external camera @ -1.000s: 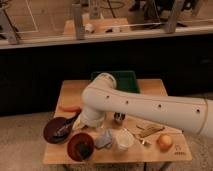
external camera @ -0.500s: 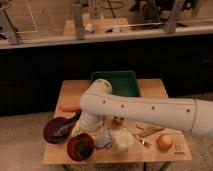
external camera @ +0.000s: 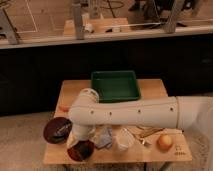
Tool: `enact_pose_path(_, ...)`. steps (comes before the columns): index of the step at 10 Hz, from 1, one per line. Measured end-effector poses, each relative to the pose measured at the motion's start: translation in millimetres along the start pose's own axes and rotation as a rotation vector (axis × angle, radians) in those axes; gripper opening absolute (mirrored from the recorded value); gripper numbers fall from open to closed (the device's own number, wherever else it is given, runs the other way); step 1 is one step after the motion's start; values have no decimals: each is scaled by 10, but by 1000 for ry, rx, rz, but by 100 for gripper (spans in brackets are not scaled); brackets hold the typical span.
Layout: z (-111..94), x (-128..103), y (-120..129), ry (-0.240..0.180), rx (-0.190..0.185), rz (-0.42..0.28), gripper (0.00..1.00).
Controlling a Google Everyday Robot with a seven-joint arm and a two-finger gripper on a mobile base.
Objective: Wipe red bowl with eraser
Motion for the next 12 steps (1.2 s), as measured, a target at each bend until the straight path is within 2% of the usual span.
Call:
enact_pose_path(4, 382, -58, -18, -5, -62, -42, 80)
enact_pose_path(9, 546, -74, 31, -23, -101, -40, 79)
enact_pose_path(10, 552, -69, 39, -24, -106, -34, 73)
enact_pose_path(12, 551, -65, 87, -23, -119, -20, 53)
